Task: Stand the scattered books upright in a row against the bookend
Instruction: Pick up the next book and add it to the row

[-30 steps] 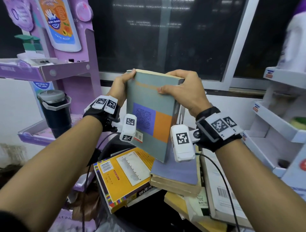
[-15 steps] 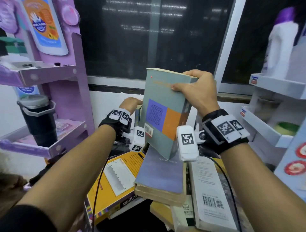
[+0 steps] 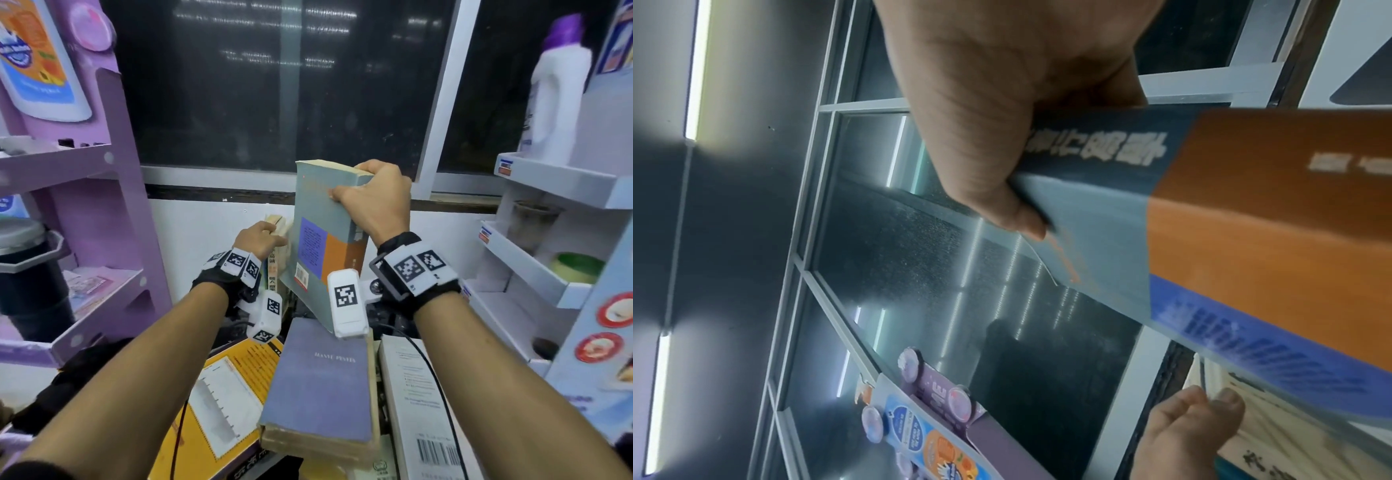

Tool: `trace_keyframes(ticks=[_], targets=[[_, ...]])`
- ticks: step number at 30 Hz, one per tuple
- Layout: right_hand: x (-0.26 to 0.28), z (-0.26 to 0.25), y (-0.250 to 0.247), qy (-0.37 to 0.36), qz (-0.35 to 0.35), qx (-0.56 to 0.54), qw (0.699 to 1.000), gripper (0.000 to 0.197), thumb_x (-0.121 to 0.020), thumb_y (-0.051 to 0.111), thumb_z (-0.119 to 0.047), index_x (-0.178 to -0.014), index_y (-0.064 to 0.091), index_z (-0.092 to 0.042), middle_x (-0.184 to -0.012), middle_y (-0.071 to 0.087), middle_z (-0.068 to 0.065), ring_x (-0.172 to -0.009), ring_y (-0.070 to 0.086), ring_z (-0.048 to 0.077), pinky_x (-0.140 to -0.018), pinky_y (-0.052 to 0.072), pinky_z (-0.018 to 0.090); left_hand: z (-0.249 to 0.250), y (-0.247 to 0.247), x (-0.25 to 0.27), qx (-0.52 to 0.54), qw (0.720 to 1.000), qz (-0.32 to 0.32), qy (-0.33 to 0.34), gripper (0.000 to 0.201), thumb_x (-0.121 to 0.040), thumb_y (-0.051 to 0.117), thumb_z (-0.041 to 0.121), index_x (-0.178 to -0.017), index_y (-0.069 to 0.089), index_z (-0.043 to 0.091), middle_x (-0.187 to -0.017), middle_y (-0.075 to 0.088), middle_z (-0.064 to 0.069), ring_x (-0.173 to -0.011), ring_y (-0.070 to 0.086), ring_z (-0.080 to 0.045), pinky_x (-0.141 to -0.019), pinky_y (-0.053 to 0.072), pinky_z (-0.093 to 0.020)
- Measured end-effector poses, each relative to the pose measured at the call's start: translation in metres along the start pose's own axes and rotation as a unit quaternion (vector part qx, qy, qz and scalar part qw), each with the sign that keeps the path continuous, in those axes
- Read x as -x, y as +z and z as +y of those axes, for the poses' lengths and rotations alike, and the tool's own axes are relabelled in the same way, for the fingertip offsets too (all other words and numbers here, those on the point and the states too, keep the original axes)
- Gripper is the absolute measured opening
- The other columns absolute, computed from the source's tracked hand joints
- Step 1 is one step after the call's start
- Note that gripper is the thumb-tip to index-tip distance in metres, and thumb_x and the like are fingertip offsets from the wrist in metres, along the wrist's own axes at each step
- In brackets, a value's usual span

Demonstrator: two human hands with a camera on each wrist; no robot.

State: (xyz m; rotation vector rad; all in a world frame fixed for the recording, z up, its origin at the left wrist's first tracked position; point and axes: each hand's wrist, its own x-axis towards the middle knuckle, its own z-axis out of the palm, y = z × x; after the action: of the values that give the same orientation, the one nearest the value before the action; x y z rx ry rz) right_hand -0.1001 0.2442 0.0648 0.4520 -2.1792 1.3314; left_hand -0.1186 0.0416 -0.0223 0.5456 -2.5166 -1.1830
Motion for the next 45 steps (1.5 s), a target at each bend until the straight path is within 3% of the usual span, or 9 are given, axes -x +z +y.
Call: trace_keyframes(ticks=[6,9,13,17,21,28,35,40,45], targets=[[-0.01,0.011,0.027,0.033,0.025,0.017,0.999,0.023,-0.07,0.075,-0.025,-0.091,0.066,-0.019,-0.086,0.065,-0.002,-0.084,0.063,0.02,-0.068,0.056,0.031,-0.006,0.008,-0.013,-0.004,1.0,0.015,0.004,0.044,-0.088,0.059,0.02,-0.131,0.049,0.016,-0.132,0.05,-0.019,-0.089,0.055,-0.027,-0.076,0.043,-0.032],[-0.014,0.017,0.042,0.051,0.023,0.015,0.998,0.021,-0.072,0.073,-0.022,-0.092,0.065,-0.019,-0.087,0.066,-0.001,-0.084,0.063,0.021,-0.067,0.054,0.028,-0.013,0.012,-0.015,0.007,1.0,0.013,0.017,0.044,-0.088,0.053,0.023,-0.131,0.048,0.02,-0.131,0.048,-0.021,-0.095,0.061,-0.035,-0.088,0.051,-0.041],[-0.018,0.022,0.067,0.08,0.012,0.013,0.997,0.017,-0.073,0.072,-0.022,-0.088,0.062,-0.021,-0.086,0.068,-0.001,-0.084,0.065,0.023,-0.07,0.058,0.032,-0.02,0.014,-0.017,0.003,0.999,0.019,0.042,0.044,-0.088,0.052,0.028,-0.132,0.048,0.022,-0.128,0.051,-0.019,-0.098,0.061,-0.036,-0.09,0.051,-0.046],[-0.022,0.025,0.09,0.1,-0.007,0.016,0.995,0.028,-0.074,0.07,-0.025,-0.102,0.066,-0.02,-0.099,0.069,0.004,-0.09,0.064,0.026,-0.076,0.057,0.033,-0.02,0.013,-0.017,-0.014,0.998,0.001,0.067,0.048,-0.093,0.049,0.024,-0.14,0.043,0.018,-0.13,0.053,-0.019,-0.102,0.06,-0.035,-0.087,0.047,-0.038],[-0.024,0.028,0.112,0.099,-0.027,0.019,0.995,0.021,-0.075,0.071,-0.024,-0.095,0.065,-0.019,-0.096,0.069,0.004,-0.091,0.063,0.028,-0.078,0.056,0.034,-0.025,0.01,-0.019,-0.029,0.995,-0.008,0.096,0.05,-0.095,0.048,0.021,-0.144,0.04,0.012,-0.138,0.048,-0.021,-0.117,0.053,-0.035,-0.092,0.041,-0.035],[-0.023,0.037,0.141,0.1,-0.074,0.023,0.992,0.027,-0.078,0.07,-0.027,-0.104,0.066,-0.017,-0.103,0.068,0.006,-0.096,0.063,0.027,-0.079,0.053,0.031,-0.035,0.004,-0.023,-0.033,0.993,-0.031,0.108,0.084,-0.067,0.036,0.057,-0.141,0.041,0.019,-0.132,0.048,-0.02,-0.106,0.058,-0.038,-0.094,0.047,-0.05],[-0.02,0.053,0.158,0.111,-0.106,0.023,0.988,0.054,-0.078,0.073,-0.035,-0.128,0.059,-0.022,-0.119,0.065,0.004,-0.108,0.061,0.025,-0.083,0.048,0.026,-0.038,0.003,-0.025,-0.038,0.993,-0.028,0.112,0.078,-0.071,0.035,0.05,-0.142,0.039,0.019,-0.133,0.044,-0.019,-0.114,0.052,-0.038,-0.101,0.042,-0.046],[-0.02,0.06,0.166,0.112,-0.101,0.006,0.989,0.046,-0.073,0.077,-0.042,-0.112,0.066,-0.021,-0.103,0.07,0.004,-0.096,0.064,0.024,-0.075,0.049,0.025,-0.04,0.005,-0.023,-0.034,0.993,-0.019,0.113,0.072,-0.074,0.035,0.048,-0.143,0.036,0.024,-0.134,0.042,-0.018,-0.116,0.049,-0.037,-0.102,0.04,-0.045],[-0.018,0.064,0.171,0.103,-0.13,0.014,0.986,0.063,-0.072,0.077,-0.041,-0.127,0.058,-0.018,-0.116,0.066,0.005,-0.105,0.061,0.022,-0.085,0.049,0.027,-0.043,0.004,-0.022,-0.045,0.992,-0.005,0.121,0.051,-0.091,0.047,0.037,-0.138,0.038,0.021,-0.131,0.047,-0.016,-0.114,0.051,-0.034,-0.095,0.042,-0.042]])
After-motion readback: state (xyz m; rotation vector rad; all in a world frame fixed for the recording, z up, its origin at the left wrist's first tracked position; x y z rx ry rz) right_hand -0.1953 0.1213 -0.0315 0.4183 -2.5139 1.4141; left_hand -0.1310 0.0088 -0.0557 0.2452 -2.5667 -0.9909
